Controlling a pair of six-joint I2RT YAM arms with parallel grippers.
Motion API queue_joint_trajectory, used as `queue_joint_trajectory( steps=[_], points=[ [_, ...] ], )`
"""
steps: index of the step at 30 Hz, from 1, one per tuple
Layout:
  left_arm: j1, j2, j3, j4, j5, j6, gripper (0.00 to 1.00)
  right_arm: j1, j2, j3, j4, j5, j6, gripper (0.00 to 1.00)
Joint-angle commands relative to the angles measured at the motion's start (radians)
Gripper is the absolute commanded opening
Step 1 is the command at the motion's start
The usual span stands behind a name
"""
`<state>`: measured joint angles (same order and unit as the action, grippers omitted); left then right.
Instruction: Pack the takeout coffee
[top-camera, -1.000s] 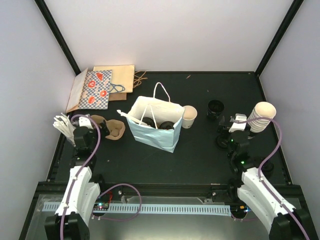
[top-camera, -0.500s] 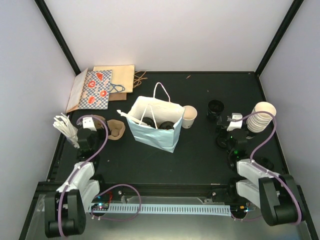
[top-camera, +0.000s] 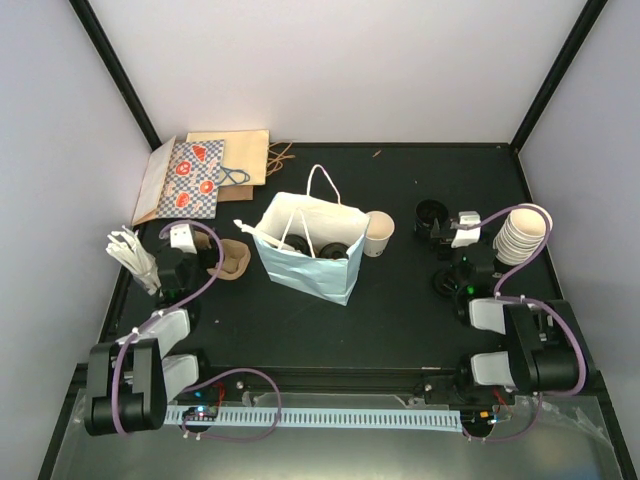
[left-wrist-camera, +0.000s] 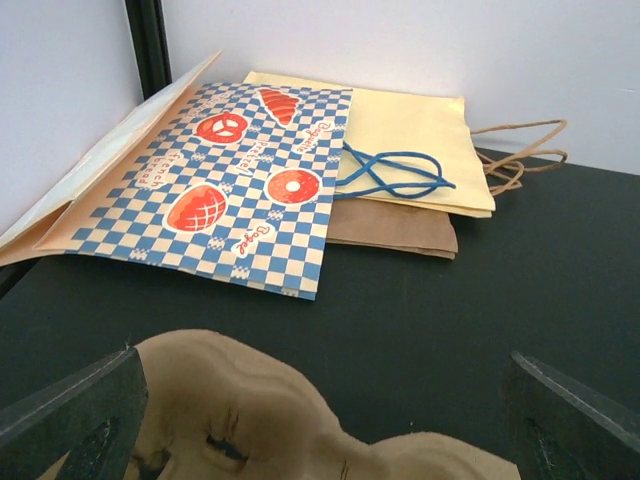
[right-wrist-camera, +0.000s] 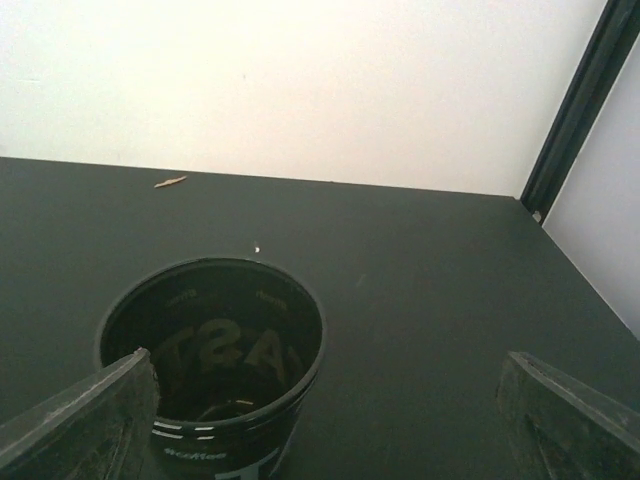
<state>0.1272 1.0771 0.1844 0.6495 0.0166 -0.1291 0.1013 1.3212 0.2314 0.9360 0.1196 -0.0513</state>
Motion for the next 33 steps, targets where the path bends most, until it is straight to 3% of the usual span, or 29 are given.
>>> queue_joint_trajectory(
  steps=[1, 4, 16, 33],
  points=[
    [-0.015, 0.045, 0.059, 0.105, 0.024, 0.024, 0.99, -0.030, 0.096, -0.019, 0.254, -0.022, 0.004, 0.96],
    [-0.019, 0.064, 0.074, 0.104, 0.020, 0.032, 0.99, -0.046, 0.071, 0.023, 0.124, -0.037, 0.020, 1.00],
    [-0.074, 0.144, 0.150, 0.078, -0.005, 0.101, 0.99, -0.051, 0.072, 0.031, 0.114, -0.032, 0.031, 1.00],
    [-0.161, 0.080, 0.109, 0.068, -0.117, 0.112, 0.99, -0.051, 0.075, 0.030, 0.119, -0.031, 0.031, 1.00]
  ],
)
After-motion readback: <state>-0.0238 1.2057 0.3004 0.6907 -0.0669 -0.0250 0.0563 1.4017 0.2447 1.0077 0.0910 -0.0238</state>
